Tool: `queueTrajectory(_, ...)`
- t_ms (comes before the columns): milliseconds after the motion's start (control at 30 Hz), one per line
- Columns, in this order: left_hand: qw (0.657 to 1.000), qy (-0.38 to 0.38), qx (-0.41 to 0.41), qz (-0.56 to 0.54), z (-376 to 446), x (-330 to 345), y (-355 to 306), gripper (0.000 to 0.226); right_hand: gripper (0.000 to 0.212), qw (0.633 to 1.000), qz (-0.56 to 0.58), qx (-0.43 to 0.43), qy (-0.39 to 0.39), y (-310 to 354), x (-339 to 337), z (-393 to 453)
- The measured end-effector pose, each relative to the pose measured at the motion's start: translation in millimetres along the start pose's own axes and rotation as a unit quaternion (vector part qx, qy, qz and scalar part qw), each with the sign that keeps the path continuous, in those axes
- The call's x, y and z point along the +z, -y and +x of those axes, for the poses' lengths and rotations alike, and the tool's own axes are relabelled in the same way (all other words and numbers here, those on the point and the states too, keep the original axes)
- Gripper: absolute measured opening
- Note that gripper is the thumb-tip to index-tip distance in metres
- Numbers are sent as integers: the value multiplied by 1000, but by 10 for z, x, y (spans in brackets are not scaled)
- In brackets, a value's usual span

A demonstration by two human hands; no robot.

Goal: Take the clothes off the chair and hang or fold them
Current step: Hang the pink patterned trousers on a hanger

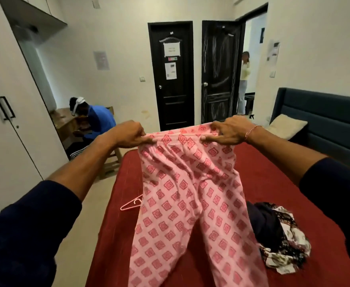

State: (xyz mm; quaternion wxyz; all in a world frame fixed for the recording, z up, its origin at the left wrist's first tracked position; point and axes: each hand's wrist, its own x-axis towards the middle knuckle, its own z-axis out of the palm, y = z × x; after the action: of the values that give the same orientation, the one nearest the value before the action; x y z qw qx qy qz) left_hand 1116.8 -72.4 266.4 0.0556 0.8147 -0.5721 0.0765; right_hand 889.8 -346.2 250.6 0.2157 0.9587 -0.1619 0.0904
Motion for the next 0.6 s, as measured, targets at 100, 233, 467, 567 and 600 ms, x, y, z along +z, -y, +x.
queueTrajectory(100, 996, -35, 68, 43, 59, -124, -110, 80, 114, 998, 19, 58, 23, -178, -130, -9)
queueTrajectory(233, 990, -45, 126, -36, 144, -241, -336, 32, 110, 994, 53, 83, 53, -330, -245, -14)
queueTrajectory(467, 965, -82, 161, -191, 121, -433, -844, 17, 108, 987, 108, 90, 78, -429, -303, -95)
queueTrajectory(567, 954, -47, 159, -249, 148, -488, -996, 19, 120, 984, 133, 83, 87, -468, -332, -117)
queueTrajectory(600, 955, -36, 144, -258, 164, -490, -1001, 23, 124, 984, 135, 81, 82, -488, -340, -120)
